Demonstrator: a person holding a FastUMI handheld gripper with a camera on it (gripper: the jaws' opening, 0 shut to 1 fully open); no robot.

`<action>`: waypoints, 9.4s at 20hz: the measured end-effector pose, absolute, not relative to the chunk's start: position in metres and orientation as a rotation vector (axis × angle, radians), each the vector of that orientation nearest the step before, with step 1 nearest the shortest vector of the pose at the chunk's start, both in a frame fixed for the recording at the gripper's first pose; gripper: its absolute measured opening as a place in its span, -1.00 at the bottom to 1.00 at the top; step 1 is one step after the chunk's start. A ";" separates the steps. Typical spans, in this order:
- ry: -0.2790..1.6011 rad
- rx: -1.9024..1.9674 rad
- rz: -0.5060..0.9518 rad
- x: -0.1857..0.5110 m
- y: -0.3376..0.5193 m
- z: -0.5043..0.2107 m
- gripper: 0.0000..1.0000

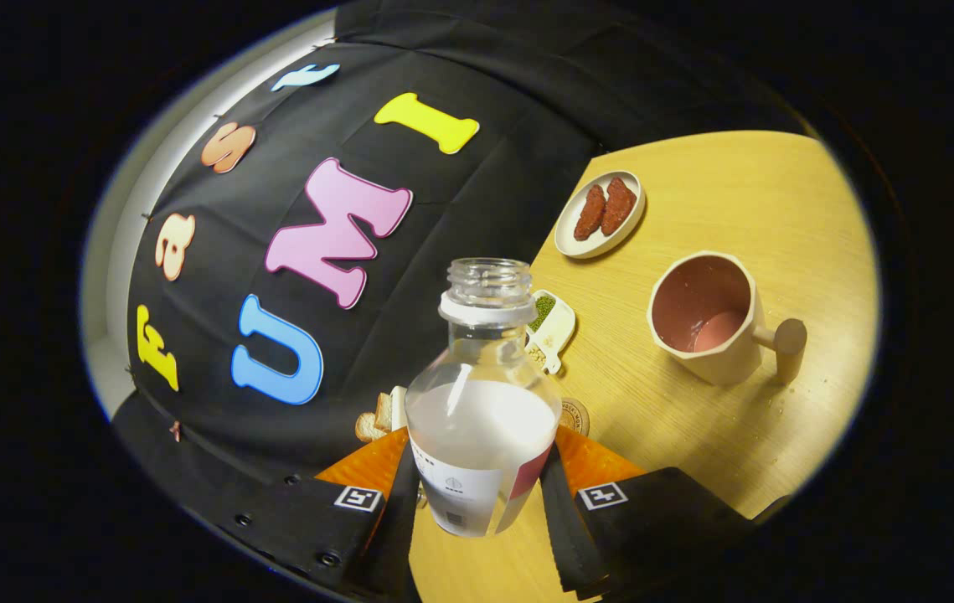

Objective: Take the bottle from table, then pour the juice into the cup, finally place the bottle on the coaster

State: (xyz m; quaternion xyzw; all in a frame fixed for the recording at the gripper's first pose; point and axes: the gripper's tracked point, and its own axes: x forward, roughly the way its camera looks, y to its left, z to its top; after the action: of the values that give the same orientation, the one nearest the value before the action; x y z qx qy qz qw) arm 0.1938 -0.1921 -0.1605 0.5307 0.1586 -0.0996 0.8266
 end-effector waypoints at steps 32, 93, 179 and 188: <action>0.380 1.983 -0.491 0.208 -0.232 -0.183 0.40; 0.192 2.635 -0.528 0.224 -0.271 -0.092 0.40; 0.322 -0.068 -0.331 0.298 -0.158 -0.226 0.95; 0.231 -0.104 -0.278 0.218 -0.136 -0.158 0.95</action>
State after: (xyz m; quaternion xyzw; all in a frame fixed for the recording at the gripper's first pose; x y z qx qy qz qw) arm 0.2180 -0.1357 -0.1584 -0.0516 0.1149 -0.1381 0.9824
